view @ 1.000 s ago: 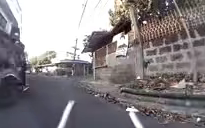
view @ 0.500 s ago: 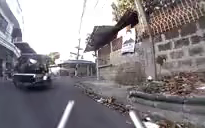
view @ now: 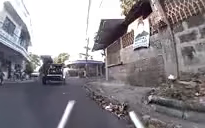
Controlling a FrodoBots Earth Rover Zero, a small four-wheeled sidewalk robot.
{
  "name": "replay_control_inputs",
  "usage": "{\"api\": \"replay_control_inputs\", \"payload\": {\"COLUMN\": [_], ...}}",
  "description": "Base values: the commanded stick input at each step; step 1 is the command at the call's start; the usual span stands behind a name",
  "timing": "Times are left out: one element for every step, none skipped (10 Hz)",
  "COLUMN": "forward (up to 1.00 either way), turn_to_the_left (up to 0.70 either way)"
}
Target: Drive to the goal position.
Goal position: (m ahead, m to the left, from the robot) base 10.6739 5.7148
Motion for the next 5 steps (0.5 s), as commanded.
{"api": "replay_control_inputs", "payload": {"forward": [1.0, 1.0, 0.29, 0.06, 0.17], "turn_to_the_left": [0.0, 0.0, 0.22, 0.23, 0.25]}}
